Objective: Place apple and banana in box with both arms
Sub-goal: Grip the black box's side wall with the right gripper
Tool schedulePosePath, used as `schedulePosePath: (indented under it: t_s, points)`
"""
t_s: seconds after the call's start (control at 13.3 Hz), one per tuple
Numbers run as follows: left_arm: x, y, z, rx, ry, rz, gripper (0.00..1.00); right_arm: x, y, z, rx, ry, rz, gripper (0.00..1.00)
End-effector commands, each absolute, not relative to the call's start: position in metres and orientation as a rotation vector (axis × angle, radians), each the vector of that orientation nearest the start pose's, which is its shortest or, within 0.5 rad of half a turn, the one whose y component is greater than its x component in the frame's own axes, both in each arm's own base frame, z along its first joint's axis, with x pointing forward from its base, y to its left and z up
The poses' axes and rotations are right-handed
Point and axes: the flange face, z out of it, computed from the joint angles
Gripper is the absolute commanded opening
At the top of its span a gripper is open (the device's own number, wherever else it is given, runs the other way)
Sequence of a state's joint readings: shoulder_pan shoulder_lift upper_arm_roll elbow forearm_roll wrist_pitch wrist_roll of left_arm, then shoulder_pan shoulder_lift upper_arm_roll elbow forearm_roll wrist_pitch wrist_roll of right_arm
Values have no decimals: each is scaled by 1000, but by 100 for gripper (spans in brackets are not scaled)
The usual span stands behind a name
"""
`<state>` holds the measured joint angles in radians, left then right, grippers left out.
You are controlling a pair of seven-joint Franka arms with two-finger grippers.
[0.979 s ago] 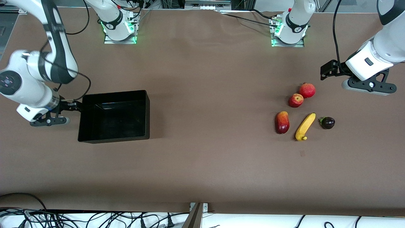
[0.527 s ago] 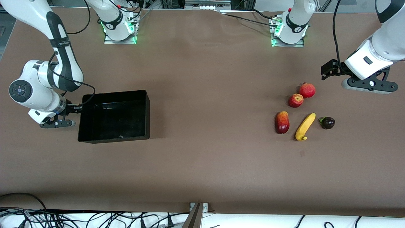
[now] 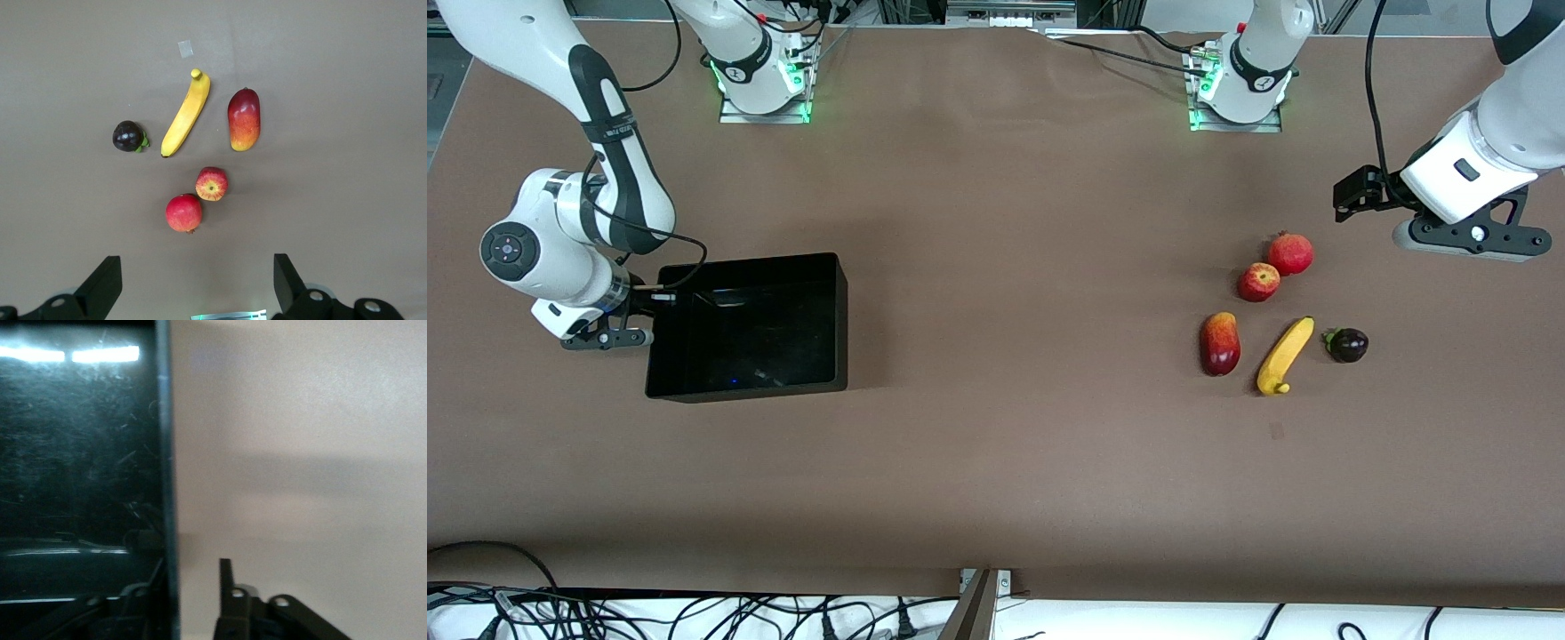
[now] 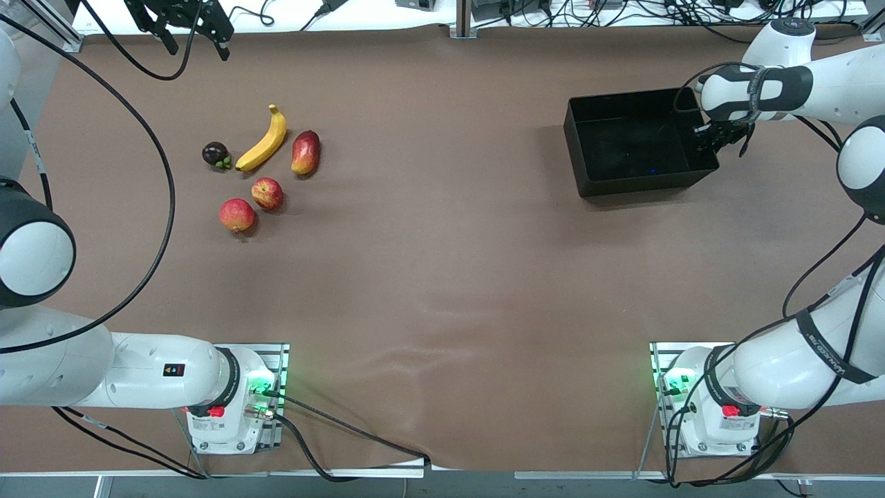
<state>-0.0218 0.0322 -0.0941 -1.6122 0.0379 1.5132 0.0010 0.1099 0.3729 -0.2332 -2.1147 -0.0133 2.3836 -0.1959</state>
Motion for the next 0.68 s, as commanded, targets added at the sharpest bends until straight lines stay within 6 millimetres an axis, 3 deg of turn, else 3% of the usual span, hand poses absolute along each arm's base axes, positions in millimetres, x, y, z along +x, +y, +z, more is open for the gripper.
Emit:
schedulePosePath:
  t_s: [0.0, 0.15, 0.38, 0.45, 0.6]
  points:
    - [550, -60, 593, -3065, 166, 186, 100, 569, -69, 247, -3197, -168, 135, 0]
    - [551, -65, 589, -3059, 138, 190, 100, 579, -55, 263, -3189, -201, 132, 0]
    - [551, -66, 593, -3070, 94, 174, 100, 610, 20, 324, -3143, -263, 162, 0]
    - [551, -68, 593, -3071, 98, 177, 100, 617, 58, 342, -3110, -300, 153, 0]
    - [549, -68, 592, -3071, 115, 187, 100, 619, 159, 378, -3067, -229, 111, 0]
